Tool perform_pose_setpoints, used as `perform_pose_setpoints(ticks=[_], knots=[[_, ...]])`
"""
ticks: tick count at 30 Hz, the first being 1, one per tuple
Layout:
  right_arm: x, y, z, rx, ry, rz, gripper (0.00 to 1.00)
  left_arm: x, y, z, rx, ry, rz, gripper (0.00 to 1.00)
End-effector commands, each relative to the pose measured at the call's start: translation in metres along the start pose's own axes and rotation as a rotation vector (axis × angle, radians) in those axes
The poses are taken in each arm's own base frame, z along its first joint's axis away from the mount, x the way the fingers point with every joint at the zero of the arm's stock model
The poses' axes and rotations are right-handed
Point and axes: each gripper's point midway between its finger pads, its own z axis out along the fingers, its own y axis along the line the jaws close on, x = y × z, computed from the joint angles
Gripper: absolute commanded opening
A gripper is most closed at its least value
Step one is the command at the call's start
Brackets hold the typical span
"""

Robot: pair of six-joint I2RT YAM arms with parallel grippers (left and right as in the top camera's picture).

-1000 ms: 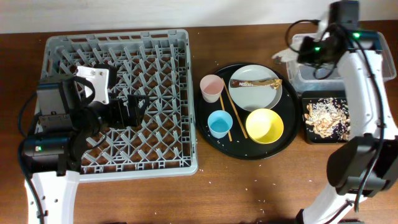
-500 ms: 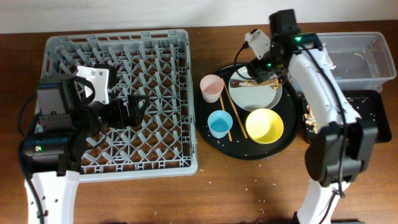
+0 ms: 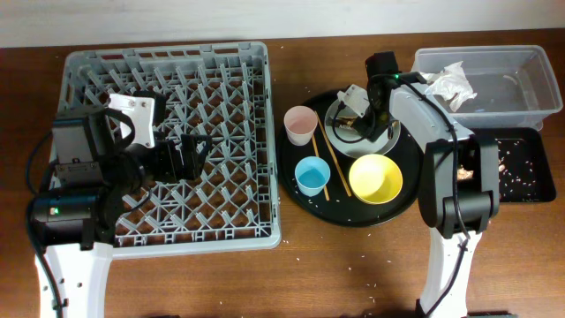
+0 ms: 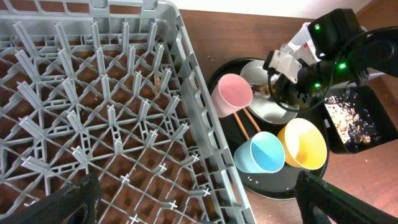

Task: Sort waste into correct bins and load items into the dishwasher rack
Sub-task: 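Grasp the tissue and wrapper on the white plate with right gripper, then carry the tissue and wrapper to the clear bin and release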

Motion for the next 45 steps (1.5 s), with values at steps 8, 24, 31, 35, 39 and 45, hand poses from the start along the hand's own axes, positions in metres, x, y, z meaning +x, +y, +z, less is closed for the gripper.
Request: perform_pose_setpoints(ticks=[8,24,31,35,39,45], knots=[[-0.038,-0.030,-0.131,0.081,-0.164,0.375,0.04,-0.005,-0.002,-0.002,0.002,-0.012,-0.001,0.99],[-0.045,0.000,-0.063,-0.050,-0.213,-0.259,0.97,-0.005,-0.002,-0.002,0.002,-0.012,-0.001,0.99],[-0.031,0.013,-0.015,-0.141,-0.143,-0.238,0.72,-0.005,-0.002,-0.002,0.002,-0.012,-0.001,0.99],[-0.013,0.024,0.004,-0.192,-0.086,-0.137,0.49,-0.005,-0.002,-0.002,0.002,-0.012,-0.001,0.99],[0.006,0.029,0.014,-0.210,-0.030,-0.047,0.04,-0.005,-0.002,-0.002,0.002,-0.012,-0.001,0.99],[-0.013,0.004,-0.036,-0.152,-0.040,0.227,0.04,-0.005,-0.002,-0.002,0.002,-0.012,-0.001,0.99]])
